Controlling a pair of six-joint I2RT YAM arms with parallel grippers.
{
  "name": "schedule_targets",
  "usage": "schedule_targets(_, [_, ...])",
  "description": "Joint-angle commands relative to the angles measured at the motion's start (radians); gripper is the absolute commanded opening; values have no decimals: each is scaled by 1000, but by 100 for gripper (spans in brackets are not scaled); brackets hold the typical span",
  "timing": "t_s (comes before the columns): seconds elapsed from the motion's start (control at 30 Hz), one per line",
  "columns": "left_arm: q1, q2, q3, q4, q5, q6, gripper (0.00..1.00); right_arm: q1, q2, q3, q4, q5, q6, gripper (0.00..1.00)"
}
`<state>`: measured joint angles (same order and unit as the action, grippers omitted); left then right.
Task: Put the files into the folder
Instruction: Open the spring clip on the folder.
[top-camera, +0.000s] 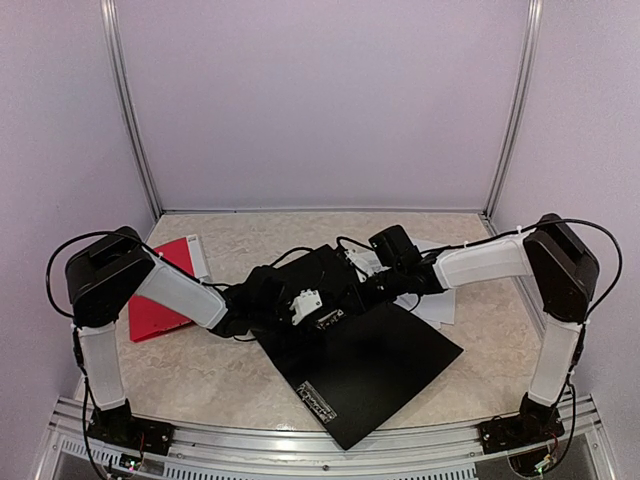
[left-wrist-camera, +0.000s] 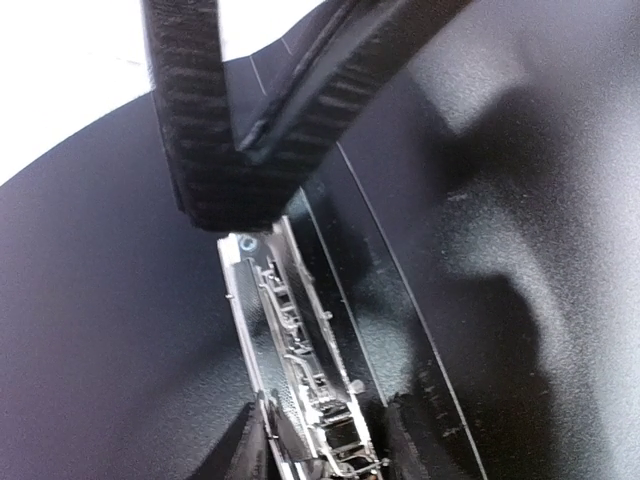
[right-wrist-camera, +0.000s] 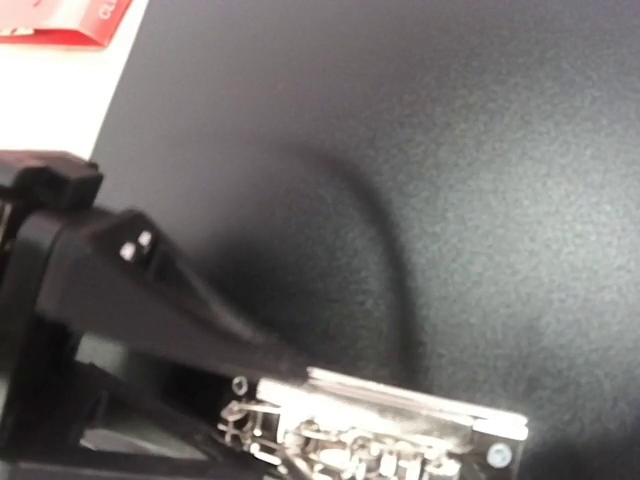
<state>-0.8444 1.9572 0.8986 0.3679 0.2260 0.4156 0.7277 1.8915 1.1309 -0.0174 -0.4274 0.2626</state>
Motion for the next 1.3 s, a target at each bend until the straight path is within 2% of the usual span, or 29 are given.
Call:
schedule_targets(0.0, [-24, 2, -8, -62, -40, -33, 43, 23, -45, -32, -45, 60, 16, 0])
schedule_targets(0.3, [-29, -84, -54, 8, -93, -91, 71, 59, -75, -24, -58, 74, 34, 0])
schedule_targets(0.37, [-30, -103, -65, 4, -90, -98, 86, 70, -77, -15, -59, 73, 37, 0])
schedule_targets(0.4, [-31, -116, -72, 3, -91, -106, 97, 76, -77, -8, -61, 74, 38, 0])
schedule_targets(0.53, [-33, -164, -104, -15, -96, -138, 99, 97, -75, 11, -64, 64, 43, 0])
schedule_targets(0.7, [-36, -234, -138, -49, -123, -199, 99, 117, -86, 20, -50, 47, 59, 14])
schedule_targets(0.9, [-38, -286, -174, -69, -152, -251, 99, 129, -119, 19, -22, 17, 89, 23])
schedule_targets(1.13, [-39, -351, -188, -96, -151, -269, 99, 127, -205, 11, -52, 78, 104, 51])
schedule_targets(1.2, [-39, -348, -174, -115, -162, -274, 99, 126, -214, 8, -75, 117, 105, 53])
schedule_targets(1.27, [-39, -349, -169, -126, -165, -275, 99, 117, -221, -4, -102, 166, 109, 50])
